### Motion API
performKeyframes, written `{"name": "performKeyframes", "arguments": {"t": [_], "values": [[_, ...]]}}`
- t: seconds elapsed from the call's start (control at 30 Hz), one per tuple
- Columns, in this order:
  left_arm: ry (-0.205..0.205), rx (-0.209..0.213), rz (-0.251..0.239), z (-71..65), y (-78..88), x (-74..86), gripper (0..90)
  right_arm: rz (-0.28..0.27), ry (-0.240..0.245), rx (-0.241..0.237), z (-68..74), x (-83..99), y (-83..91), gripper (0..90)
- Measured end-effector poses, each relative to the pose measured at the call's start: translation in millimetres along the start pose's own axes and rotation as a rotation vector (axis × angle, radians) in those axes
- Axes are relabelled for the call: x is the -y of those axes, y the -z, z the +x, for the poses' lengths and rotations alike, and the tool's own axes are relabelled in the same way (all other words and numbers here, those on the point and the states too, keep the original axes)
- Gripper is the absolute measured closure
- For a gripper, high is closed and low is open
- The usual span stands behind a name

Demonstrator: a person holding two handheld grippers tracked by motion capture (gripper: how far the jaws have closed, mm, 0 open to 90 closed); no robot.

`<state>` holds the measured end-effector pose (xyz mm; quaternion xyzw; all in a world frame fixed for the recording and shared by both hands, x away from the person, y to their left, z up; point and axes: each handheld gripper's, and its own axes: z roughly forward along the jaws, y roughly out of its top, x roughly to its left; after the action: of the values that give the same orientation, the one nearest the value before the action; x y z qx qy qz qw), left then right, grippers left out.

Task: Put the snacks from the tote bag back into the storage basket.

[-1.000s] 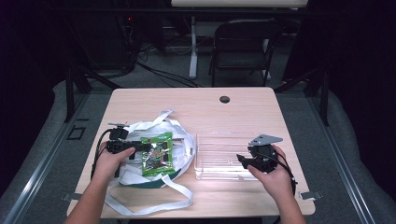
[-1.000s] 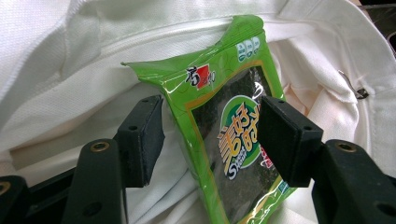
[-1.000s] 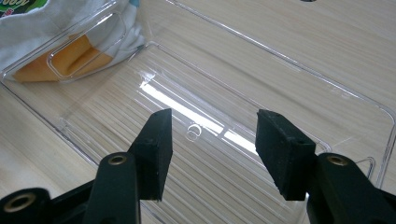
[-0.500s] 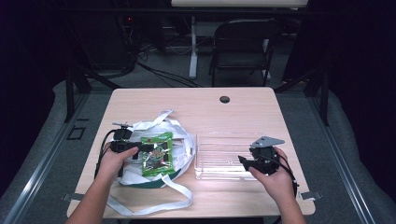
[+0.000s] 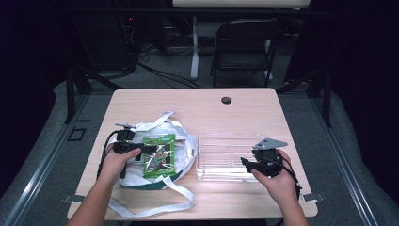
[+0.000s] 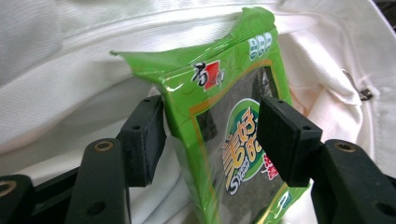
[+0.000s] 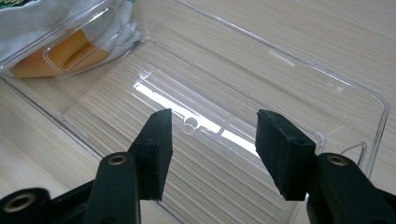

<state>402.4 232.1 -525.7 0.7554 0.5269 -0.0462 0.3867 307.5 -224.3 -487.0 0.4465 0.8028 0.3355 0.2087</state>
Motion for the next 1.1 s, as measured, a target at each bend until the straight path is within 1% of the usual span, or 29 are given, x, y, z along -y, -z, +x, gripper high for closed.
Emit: {"name": "performKeyframes", "arguments": {"t": [0.03, 0.07, 0.17, 0.33, 0.43, 0.57, 0.6, 0.67, 0.73, 0.83, 0.87, 0.93, 0.97, 1.07, 1.1], "values": [[-0.001, 0.002, -0.001, -0.5, 0.1, 0.0, 42.8, 0.001, 0.002, 0.000, 0.1, -0.1, 0.0, 46.4], [-0.011, 0.004, -0.002, -0.9, 0.4, -0.1, 43.1, 0.002, 0.003, 0.002, 0.3, -0.2, -0.2, 46.4], [-0.012, 0.015, -0.011, -1.6, 1.5, -0.2, 44.9, 0.003, 0.008, -0.002, 0.7, -0.7, -0.6, 46.4], [-0.020, 0.033, -0.011, -2.6, 5.1, -0.5, 48.5, 0.002, 0.007, -0.001, 0.5, -1.1, -1.2, 46.4], [-0.035, 0.043, -0.008, -3.9, 6.5, -1.3, 50.7, -0.001, 0.005, -0.002, 1.5, -1.1, -1.8, 46.4], [-0.038, 0.050, -0.015, -7.1, 7.3, -1.8, 51.3, -0.001, 0.004, -0.002, 1.5, -1.1, -1.9, 46.4], [-0.045, 0.052, -0.012, -7.7, 7.9, -2.2, 51.4, -0.002, 0.004, -0.002, 1.4, -1.1, -1.8, 46.4], [-0.043, 0.055, -0.016, -9.2, 8.2, -2.3, 51.6, 0.001, 0.006, -0.002, 1.0, -1.1, -1.5, 46.3], [-0.052, 0.063, -0.014, -9.9, 9.0, -2.8, 51.9, 0.002, 0.006, -0.002, 0.8, -1.1, -1.3, 46.4], [-0.052, 0.068, -0.020, -11.6, 10.3, -3.1, 52.3, 0.002, 0.005, -0.003, 0.7, -1.1, -1.4, 46.4], [-0.053, 0.072, -0.021, -12.2, 10.8, -3.3, 52.2, 0.002, 0.005, -0.003, 0.8, -1.1, -1.4, 46.4], [-0.050, 0.101, -0.022, -13.2, 10.9, -3.5, 53.7, 0.002, 0.004, -0.002, 1.1, -1.1, -1.6, 46.4], [-0.051, 0.102, -0.019, -13.9, 10.6, -3.5, 53.7, 0.001, 0.005, -0.002, 1.2, -1.1, -1.6, 46.4], [-0.055, 0.061, -0.011, -14.2, 9.5, -3.4, 53.3, 0.001, 0.005, -0.003, 1.4, -0.9, -1.8, 46.4], [-0.056, 0.053, -0.008, -13.4, 9.6, -3.4, 52.4, 0.000, 0.004, -0.003, 1.4, -0.8, -1.8, 46.4]]}}
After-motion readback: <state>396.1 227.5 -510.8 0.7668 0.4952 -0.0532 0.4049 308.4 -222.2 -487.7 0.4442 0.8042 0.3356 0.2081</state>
